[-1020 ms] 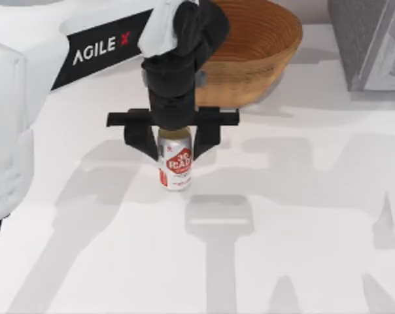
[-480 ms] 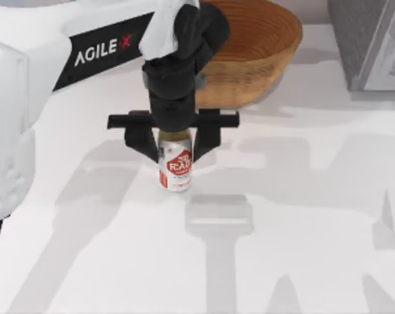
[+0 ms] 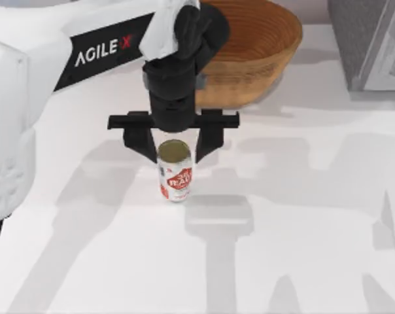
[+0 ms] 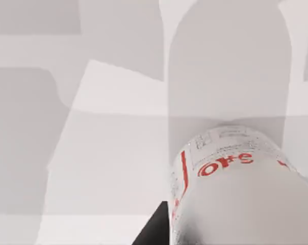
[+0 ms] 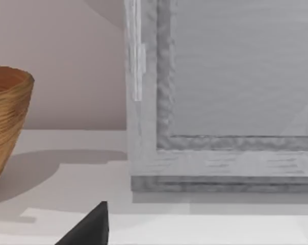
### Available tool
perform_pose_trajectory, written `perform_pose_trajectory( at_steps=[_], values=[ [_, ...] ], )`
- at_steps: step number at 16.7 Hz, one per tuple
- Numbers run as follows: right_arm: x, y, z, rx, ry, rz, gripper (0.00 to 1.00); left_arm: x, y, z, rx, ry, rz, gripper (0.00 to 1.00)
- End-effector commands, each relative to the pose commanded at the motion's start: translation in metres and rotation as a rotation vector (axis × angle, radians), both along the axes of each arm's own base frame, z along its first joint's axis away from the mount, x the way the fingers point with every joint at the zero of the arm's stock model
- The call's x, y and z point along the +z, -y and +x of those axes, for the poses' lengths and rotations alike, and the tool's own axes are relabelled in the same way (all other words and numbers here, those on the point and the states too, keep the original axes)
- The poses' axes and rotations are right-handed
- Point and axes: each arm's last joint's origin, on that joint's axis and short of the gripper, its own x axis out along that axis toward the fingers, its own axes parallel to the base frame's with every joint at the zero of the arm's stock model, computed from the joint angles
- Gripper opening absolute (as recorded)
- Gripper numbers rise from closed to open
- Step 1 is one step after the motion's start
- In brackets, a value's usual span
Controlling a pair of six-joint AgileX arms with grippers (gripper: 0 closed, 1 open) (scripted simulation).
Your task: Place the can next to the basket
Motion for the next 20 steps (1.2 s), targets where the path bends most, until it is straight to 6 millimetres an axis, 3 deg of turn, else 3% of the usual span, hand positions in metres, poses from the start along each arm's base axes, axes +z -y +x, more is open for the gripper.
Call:
perform_pose_trajectory(
  at_steps=[2,3,12,20],
  values=[
    [0.0,0.0,0.0,0.0,0.0,0.0,1.0,0.0,0.0,0.0,0.0,0.0,0.0,0.98],
    [0.0,0.0,0.0,0.0,0.0,0.0,1.0,0.0,0.0,0.0,0.0,0.0,0.0,1.0],
    [0.0,0.0,0.0,0.0,0.0,0.0,1.0,0.001,0.0,0.0,0.001,0.0,0.0,1.0],
    [0.0,0.0,0.0,0.0,0.0,0.0,1.0,0.04,-0.001,0.0,0.002,0.0,0.0,1.0]
  ],
)
